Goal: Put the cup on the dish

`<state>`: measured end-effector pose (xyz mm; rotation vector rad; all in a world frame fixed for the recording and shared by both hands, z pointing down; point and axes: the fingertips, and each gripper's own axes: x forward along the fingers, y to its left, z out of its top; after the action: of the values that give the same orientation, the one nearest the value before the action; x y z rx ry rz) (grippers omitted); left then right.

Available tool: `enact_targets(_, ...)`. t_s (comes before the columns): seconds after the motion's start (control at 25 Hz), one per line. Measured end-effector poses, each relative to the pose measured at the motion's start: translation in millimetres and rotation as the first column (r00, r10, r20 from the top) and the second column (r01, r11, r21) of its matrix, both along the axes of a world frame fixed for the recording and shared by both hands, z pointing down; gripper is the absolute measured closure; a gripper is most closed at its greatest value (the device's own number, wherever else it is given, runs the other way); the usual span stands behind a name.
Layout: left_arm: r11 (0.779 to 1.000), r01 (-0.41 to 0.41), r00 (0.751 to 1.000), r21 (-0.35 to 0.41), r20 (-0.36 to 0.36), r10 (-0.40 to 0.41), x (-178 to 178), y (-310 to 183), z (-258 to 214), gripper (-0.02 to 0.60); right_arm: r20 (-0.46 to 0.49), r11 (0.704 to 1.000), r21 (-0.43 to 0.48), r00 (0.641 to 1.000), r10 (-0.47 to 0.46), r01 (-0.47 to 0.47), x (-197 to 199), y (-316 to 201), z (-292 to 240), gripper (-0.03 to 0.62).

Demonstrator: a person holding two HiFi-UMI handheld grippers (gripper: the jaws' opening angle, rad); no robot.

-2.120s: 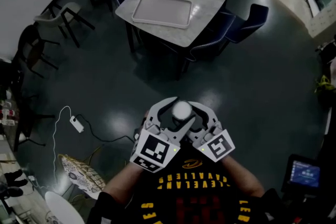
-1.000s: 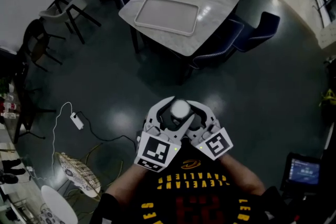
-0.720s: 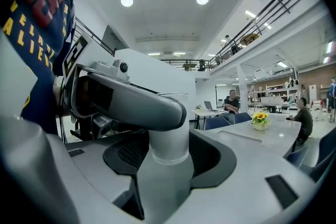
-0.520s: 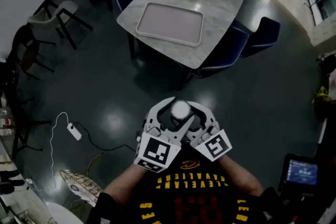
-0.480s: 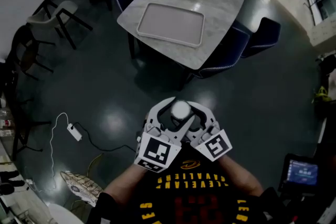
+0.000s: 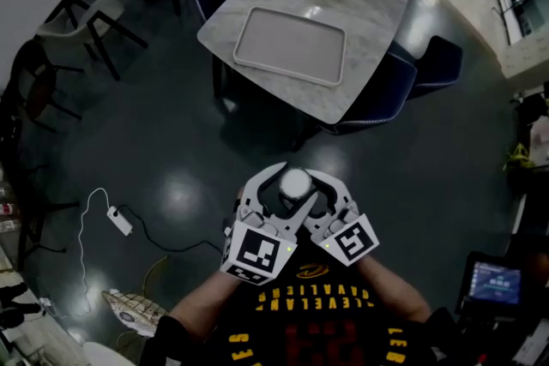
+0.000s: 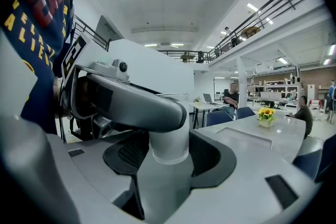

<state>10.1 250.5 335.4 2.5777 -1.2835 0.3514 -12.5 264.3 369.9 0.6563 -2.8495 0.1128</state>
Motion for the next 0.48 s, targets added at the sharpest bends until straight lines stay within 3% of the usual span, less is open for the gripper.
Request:
enact_targets(0.2,1.000,0.008,1.000,-0.021,0.008,-0.008,-10.2,-9.8,7.9,0.311,-0.001,0.999,-0.032,1.000,-0.013,0.013,-10.3,-8.9,7.7,0.349)
enact_targets(0.48,0.997,0.071,0.997,0.008,0.039,-0.072,-22.0,-50.2,-1.5,0.311,0.040,0.997,0.008,0.996,-0.079,0.079,-22.7,-49.0,-2.8,0.349)
